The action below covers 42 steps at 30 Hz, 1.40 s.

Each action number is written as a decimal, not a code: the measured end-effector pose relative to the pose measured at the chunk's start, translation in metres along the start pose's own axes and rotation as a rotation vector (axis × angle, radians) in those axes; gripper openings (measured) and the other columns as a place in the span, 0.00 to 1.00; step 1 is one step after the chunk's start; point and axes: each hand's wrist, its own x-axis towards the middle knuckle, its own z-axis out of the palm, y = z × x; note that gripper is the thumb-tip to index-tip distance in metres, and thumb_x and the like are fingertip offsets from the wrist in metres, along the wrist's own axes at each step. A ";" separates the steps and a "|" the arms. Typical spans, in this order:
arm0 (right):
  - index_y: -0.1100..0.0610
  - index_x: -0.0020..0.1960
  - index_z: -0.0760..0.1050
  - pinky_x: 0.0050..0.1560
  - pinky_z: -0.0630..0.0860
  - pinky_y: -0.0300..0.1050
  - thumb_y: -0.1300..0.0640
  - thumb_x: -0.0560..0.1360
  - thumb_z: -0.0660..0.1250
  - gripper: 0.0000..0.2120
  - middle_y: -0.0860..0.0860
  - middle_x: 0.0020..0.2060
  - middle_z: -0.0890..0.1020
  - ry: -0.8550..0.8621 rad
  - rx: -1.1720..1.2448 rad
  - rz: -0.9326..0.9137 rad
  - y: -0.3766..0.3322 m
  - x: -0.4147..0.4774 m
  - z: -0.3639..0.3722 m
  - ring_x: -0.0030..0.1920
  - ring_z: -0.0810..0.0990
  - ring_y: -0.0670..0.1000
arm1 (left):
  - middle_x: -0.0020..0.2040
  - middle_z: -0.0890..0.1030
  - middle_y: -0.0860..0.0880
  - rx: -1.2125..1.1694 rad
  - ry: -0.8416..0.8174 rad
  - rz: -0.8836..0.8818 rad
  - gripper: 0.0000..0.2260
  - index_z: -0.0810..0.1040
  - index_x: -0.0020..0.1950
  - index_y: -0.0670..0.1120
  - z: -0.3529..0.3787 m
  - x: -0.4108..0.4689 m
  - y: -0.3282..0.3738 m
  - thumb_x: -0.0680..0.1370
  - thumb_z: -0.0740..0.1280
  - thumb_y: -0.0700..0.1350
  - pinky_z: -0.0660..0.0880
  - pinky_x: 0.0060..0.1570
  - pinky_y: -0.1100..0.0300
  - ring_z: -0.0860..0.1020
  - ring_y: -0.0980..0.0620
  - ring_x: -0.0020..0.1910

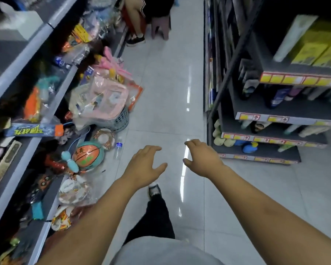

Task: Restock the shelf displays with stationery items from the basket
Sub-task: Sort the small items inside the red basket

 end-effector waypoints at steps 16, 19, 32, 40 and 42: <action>0.55 0.78 0.62 0.67 0.72 0.55 0.47 0.81 0.63 0.28 0.52 0.75 0.68 0.092 0.259 0.174 0.096 0.401 -0.197 0.70 0.71 0.55 | 0.73 0.71 0.52 0.008 -0.042 0.075 0.28 0.68 0.76 0.50 -0.163 0.451 -0.030 0.79 0.67 0.60 0.67 0.71 0.52 0.71 0.50 0.70; 0.54 0.78 0.61 0.67 0.72 0.54 0.47 0.81 0.63 0.29 0.52 0.75 0.67 0.062 0.226 0.172 0.125 0.490 -0.228 0.70 0.71 0.56 | 0.73 0.71 0.52 0.018 -0.005 0.068 0.27 0.69 0.76 0.51 -0.181 0.552 -0.026 0.79 0.67 0.59 0.66 0.72 0.53 0.71 0.50 0.70; 0.53 0.78 0.62 0.66 0.72 0.53 0.46 0.79 0.66 0.30 0.52 0.74 0.68 0.024 0.176 0.095 0.254 0.864 -0.447 0.70 0.70 0.57 | 0.74 0.70 0.52 0.023 -0.023 0.050 0.28 0.66 0.77 0.51 -0.307 0.961 0.029 0.80 0.65 0.61 0.67 0.71 0.54 0.70 0.51 0.71; 0.54 0.77 0.62 0.67 0.72 0.54 0.46 0.78 0.66 0.30 0.53 0.73 0.69 0.049 0.125 0.096 0.317 1.121 -0.550 0.69 0.71 0.57 | 0.74 0.70 0.51 -0.011 0.027 0.065 0.28 0.67 0.77 0.50 -0.379 1.243 0.020 0.80 0.66 0.60 0.66 0.70 0.55 0.69 0.50 0.70; 0.54 0.77 0.62 0.65 0.72 0.52 0.46 0.79 0.66 0.30 0.54 0.73 0.69 0.017 0.102 0.132 0.332 1.187 -0.578 0.68 0.72 0.58 | 0.73 0.70 0.52 0.003 -0.023 0.076 0.28 0.67 0.77 0.51 -0.399 1.316 0.015 0.80 0.66 0.60 0.66 0.70 0.56 0.70 0.51 0.70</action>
